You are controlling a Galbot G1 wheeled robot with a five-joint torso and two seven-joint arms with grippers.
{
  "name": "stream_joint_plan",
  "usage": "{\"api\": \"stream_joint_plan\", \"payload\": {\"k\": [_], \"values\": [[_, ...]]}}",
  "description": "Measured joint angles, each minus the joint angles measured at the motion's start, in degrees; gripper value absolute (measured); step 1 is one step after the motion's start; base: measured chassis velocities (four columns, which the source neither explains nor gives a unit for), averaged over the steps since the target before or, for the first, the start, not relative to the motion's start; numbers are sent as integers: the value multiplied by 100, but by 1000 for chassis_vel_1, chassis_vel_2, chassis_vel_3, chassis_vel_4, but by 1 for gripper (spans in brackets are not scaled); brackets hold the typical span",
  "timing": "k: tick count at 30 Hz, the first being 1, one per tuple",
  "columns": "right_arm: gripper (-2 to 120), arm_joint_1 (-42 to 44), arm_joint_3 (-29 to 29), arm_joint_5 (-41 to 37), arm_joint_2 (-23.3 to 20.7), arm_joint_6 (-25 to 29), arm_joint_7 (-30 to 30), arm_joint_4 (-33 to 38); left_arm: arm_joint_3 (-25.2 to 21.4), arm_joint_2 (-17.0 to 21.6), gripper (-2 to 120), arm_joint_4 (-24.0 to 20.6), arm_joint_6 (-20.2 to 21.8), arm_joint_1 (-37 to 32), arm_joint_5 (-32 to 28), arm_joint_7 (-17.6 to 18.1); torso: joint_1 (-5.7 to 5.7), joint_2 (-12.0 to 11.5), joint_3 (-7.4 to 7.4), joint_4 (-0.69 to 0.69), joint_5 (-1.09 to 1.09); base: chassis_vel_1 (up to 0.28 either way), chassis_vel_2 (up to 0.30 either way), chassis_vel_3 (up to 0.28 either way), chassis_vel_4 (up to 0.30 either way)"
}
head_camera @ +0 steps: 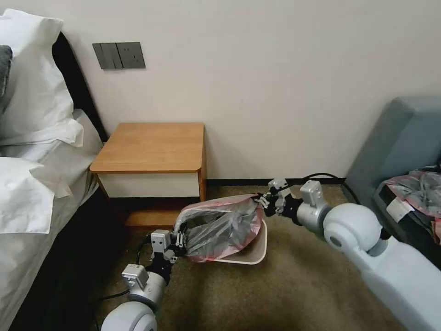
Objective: Pick up the garbage bag from the table and place it over the trash can.
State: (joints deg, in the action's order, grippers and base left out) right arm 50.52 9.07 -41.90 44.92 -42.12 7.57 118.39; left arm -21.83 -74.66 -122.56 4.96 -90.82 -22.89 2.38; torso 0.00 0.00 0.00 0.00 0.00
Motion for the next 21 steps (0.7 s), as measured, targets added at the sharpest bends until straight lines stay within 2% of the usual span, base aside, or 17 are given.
{"api": "stream_joint_plan", "payload": {"k": [9, 11, 12, 14, 15, 18, 19, 21], "values": [[-1, 318, 243, -379, -106, -1, 163, -82, -178, -20, 3, 234, -44, 123, -669, -35, 0, 0, 0, 0, 0, 0, 0, 0, 0], [7, 381, 348, -629, -109, -1, 130, -72, -206, -19, 3, 289, -50, 153, -764, -35, 0, 0, 0, 0, 0, 0, 0, 0, 0], [7, 381, 348, -629, -109, -1, 130, -72, -206, -19, 3, 289, -50, 153, -764, -35, 0, 0, 0, 0, 0, 0, 0, 0, 0], [16, 424, 470, -839, -98, 1, 35, -66, -216, -19, 3, 327, -49, 184, -866, -35, 0, 0, 0, 0, 0, 0, 0, 0, 0], [16, 424, 470, -839, -98, 1, 35, -66, -216, -19, 3, 327, -49, 184, -866, -35, 0, 0, 0, 0, 0, 0, 0, 0, 0], [32, 563, 736, -1023, -148, 7, -8, -47, -237, -19, 3, 373, 28, 239, -1090, -23, 0, 0, 0, 0, -1, 0, 0, 0, 0], [32, 563, 736, -1023, -148, 7, -8, -47, -237, -19, 3, 373, 28, 239, -1090, -23, 0, 0, 0, 0, -1, 0, 0, 0, 0], [41, 691, 873, -1027, -223, 9, -3, -39, -254, -17, 3, 393, 78, 268, -1212, 11, 0, 0, 0, 0, -1, 0, 0, 0, 0]]}}
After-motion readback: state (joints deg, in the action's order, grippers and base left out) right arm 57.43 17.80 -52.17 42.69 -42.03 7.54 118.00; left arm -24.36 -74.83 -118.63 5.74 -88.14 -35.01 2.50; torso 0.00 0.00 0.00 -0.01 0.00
